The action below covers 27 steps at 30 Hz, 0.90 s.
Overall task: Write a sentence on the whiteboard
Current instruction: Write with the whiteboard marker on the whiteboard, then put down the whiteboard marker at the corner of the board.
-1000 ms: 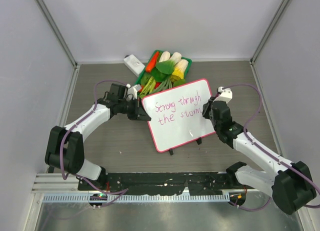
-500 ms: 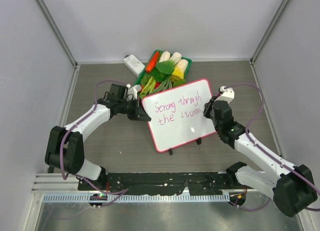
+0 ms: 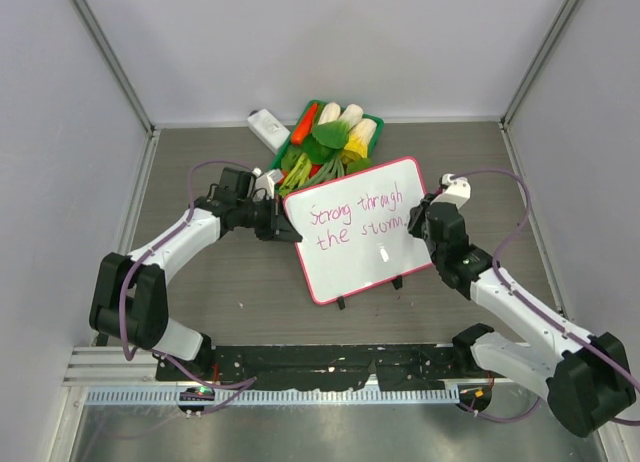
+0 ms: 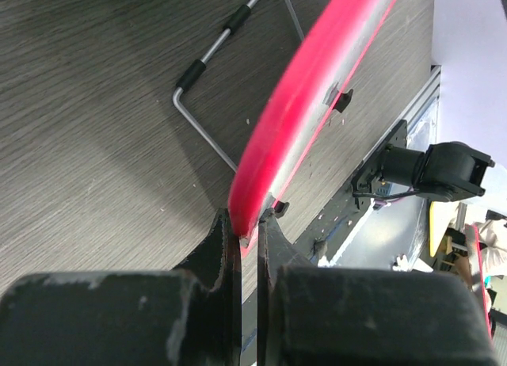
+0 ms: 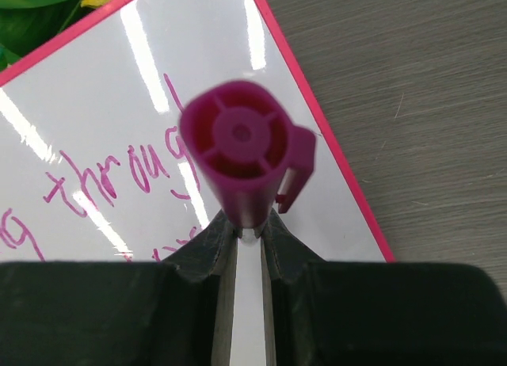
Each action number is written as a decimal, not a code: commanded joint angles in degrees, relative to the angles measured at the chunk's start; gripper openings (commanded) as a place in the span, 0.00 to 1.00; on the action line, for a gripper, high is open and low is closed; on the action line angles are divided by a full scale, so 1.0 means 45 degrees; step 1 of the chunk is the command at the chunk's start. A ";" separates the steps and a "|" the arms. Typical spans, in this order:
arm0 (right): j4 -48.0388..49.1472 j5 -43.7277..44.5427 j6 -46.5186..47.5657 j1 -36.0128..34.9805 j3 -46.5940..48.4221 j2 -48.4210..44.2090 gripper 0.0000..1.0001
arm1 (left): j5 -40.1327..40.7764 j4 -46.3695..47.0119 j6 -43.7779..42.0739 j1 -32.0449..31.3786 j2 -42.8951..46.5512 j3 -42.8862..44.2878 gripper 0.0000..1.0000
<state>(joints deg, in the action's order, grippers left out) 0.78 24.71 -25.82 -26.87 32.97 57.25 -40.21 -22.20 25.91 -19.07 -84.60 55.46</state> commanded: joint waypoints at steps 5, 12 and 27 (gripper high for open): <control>-0.1421 -0.0256 -0.0413 0.0054 0.0817 -0.2214 0.01 | 0.2215 -0.0126 -0.1090 -0.0040 0.0283 -0.0079 0.01; -0.2651 -0.1368 -0.1408 0.0054 0.0682 -0.3092 0.01 | 0.2917 -0.0088 -0.0934 -0.0040 0.0966 -0.0273 0.40; -0.7375 -0.2405 -0.3771 0.0054 -0.0354 -0.6451 0.01 | 0.4032 0.1319 -0.0153 -0.0040 0.4500 -0.1407 0.91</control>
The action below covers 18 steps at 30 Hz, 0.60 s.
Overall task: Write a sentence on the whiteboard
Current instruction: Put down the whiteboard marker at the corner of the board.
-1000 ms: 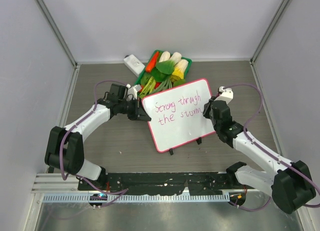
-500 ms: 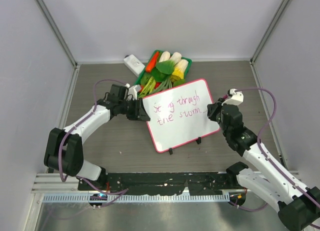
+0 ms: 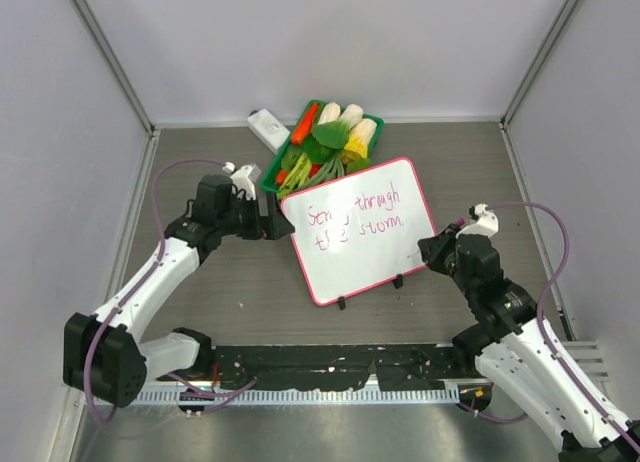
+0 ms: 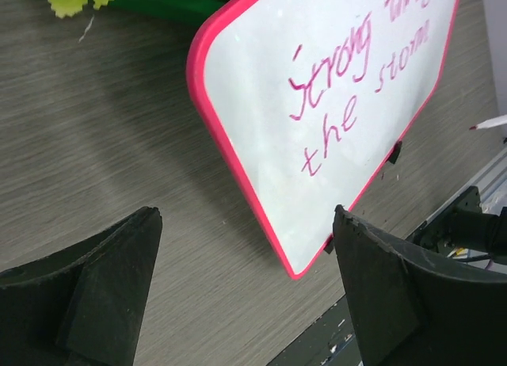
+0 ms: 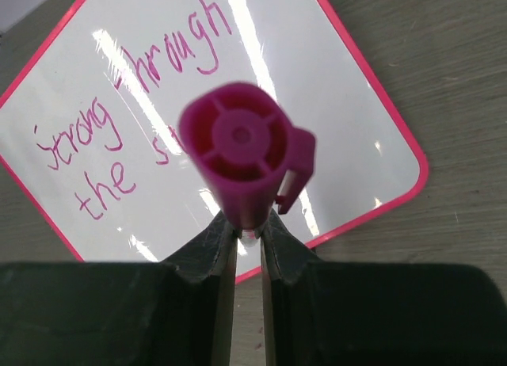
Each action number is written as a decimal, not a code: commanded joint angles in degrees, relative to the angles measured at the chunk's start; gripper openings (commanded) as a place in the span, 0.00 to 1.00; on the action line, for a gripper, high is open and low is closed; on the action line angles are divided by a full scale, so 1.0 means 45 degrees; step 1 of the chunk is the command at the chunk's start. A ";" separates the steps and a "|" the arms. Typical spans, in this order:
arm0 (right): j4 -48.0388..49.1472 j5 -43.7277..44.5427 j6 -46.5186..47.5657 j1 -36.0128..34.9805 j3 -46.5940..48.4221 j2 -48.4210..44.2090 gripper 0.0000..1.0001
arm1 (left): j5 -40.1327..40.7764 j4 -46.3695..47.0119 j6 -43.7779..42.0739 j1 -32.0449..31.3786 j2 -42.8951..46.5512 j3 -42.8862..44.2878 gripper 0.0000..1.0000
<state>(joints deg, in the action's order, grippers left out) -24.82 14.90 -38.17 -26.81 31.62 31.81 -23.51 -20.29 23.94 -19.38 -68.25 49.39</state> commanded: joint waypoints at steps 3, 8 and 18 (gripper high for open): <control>-0.2355 -0.0360 -0.1535 0.0039 -0.0150 -0.1229 0.01 | 0.0516 0.1032 0.0499 0.0028 0.1434 -0.0134 0.92; -0.2746 -0.1101 -0.2842 0.0039 -0.0560 -0.1542 0.01 | 0.0204 0.2320 0.1610 0.0028 0.2430 -0.0602 0.98; -0.2102 -0.2977 -0.4505 0.0039 -0.2435 -0.1249 0.02 | 0.0048 0.3416 0.2823 0.0029 0.3174 -0.0702 1.00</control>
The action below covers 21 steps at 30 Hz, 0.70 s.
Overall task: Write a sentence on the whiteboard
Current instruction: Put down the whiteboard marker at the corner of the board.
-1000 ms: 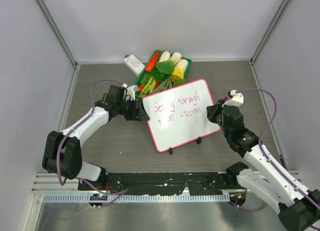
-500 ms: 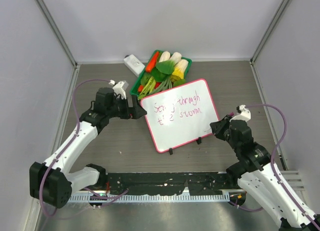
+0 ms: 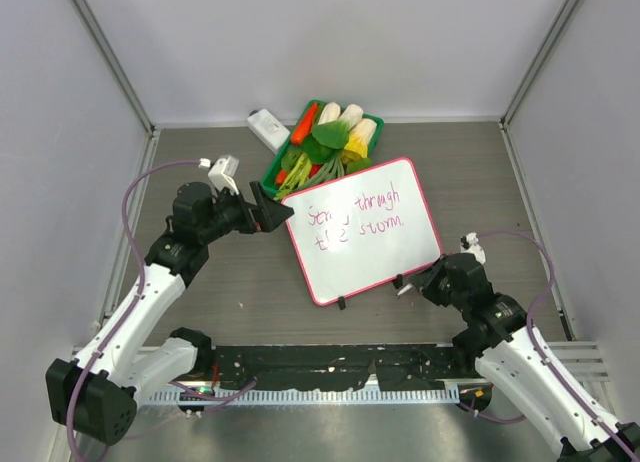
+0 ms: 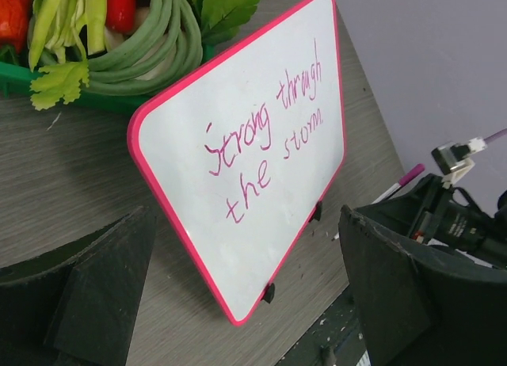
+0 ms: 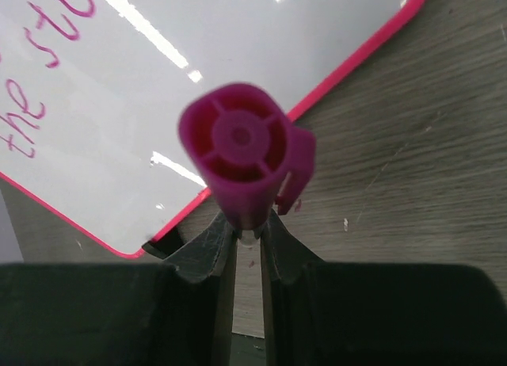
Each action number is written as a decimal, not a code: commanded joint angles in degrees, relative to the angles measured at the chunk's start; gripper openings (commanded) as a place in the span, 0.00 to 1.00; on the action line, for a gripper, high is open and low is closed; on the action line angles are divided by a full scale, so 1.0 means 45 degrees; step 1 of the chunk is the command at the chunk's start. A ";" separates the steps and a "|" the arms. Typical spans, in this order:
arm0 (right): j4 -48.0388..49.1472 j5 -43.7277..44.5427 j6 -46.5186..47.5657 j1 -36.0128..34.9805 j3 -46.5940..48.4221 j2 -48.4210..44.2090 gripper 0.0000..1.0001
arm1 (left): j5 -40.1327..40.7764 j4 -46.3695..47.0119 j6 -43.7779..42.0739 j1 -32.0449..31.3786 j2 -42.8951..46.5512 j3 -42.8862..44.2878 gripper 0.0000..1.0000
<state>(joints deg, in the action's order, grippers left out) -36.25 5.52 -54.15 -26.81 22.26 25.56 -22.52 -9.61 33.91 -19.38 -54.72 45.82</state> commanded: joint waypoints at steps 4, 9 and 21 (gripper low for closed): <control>0.0497 -0.1012 -0.1072 0.0039 -0.0630 0.0588 0.06 | -0.0170 0.1235 0.0823 0.0048 0.0187 0.0110 1.00; 0.0536 -0.1031 -0.1150 0.0039 -0.0767 0.1038 0.16 | -0.0073 0.1471 0.1077 0.0029 0.0187 0.0090 1.00; 0.0516 -0.0895 -0.1248 0.0039 -0.0494 0.0765 0.72 | 0.0103 0.1490 0.1234 0.0068 0.0304 0.0286 1.00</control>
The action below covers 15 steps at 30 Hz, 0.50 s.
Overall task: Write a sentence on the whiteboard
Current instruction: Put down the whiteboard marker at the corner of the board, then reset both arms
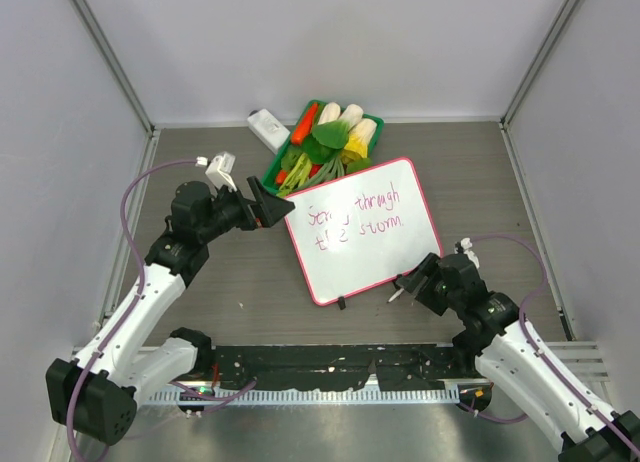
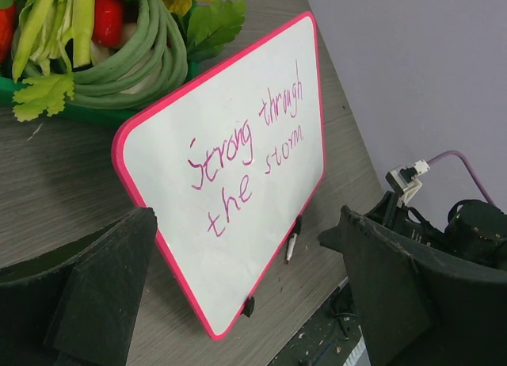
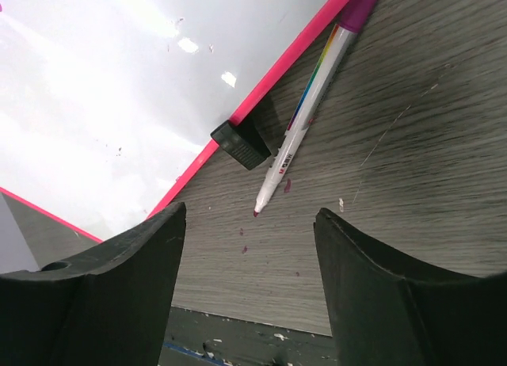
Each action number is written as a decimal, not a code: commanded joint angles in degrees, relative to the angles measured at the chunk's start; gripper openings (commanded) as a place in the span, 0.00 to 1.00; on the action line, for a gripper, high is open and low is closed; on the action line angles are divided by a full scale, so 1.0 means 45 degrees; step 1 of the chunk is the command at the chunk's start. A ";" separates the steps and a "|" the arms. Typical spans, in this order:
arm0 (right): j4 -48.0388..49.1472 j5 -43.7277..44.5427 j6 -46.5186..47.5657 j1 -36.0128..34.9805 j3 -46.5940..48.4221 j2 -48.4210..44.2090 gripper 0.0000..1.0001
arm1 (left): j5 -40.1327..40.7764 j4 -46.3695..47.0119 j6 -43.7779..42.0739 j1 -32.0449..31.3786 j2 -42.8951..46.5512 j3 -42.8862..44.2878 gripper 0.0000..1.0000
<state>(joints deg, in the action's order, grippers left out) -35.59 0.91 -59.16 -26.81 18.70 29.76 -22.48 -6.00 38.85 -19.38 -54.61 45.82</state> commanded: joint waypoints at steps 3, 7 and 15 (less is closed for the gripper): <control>0.0429 0.0208 0.0117 0.0039 0.0589 -0.0090 0.78 | 0.0151 0.0806 0.0175 0.0068 0.0319 0.0286 1.00; 0.0254 0.0442 0.0605 0.0039 0.1136 0.0164 0.79 | 0.0230 0.0982 0.0253 0.0068 0.0397 0.0227 1.00; -0.0039 0.1184 0.1348 0.0039 0.2249 0.0633 0.80 | 0.0366 0.0826 0.0332 0.0068 0.0377 0.0344 1.00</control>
<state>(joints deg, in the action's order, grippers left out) -35.73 2.79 -55.59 -26.81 24.38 31.86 -21.93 -4.56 40.21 -19.38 -54.06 45.82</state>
